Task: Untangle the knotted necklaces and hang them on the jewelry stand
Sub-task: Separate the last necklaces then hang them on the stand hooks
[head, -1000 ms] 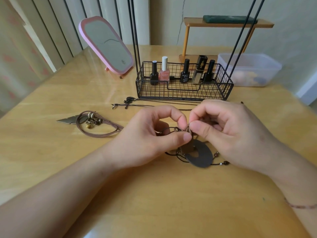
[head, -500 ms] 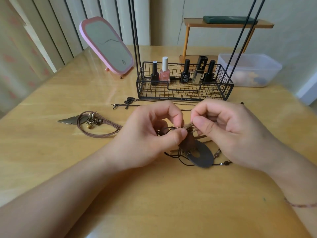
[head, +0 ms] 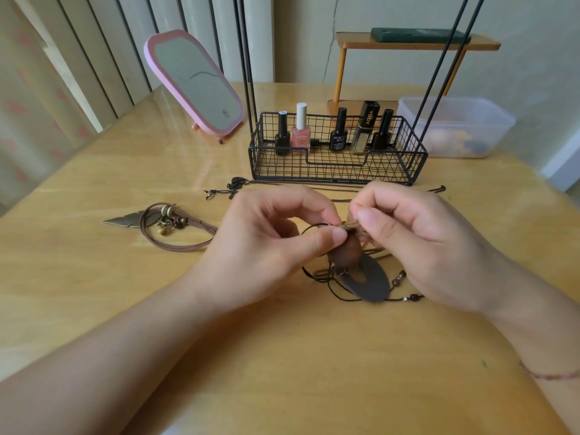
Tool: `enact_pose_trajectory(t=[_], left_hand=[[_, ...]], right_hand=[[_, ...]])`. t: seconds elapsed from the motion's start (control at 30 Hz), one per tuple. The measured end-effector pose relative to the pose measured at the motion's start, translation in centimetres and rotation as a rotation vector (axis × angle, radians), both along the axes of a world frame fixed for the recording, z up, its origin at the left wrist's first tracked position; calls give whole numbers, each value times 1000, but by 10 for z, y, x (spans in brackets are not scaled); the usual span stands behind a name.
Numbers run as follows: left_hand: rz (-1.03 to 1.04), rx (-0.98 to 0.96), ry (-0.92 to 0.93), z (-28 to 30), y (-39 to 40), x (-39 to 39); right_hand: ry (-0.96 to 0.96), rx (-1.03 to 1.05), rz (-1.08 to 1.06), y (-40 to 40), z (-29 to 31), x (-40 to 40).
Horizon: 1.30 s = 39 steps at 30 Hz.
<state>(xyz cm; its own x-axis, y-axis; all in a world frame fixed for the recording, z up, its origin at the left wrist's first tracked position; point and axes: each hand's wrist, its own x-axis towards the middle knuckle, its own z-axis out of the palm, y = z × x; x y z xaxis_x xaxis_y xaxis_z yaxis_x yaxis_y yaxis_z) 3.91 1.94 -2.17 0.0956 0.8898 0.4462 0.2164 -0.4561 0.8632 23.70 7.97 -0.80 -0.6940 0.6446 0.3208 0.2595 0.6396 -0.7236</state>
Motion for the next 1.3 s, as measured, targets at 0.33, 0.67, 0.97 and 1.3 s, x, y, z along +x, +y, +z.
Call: enact_pose_trajectory(t=[0.33,0.67,0.97,1.3], left_hand=[[-271,-84,-134,0,6,-6],[-244,-183,-238,-4,5,-2],[-246,-164,-176,-7,2,3],[-235,-128,-156,-5,3,0]], right_hand=[[152,-184,20,-7,-10,-11],[194,-180,132,-4,1,-1],[151,129,26,-3,0,-3],[243,20,11,-4,2,-1]])
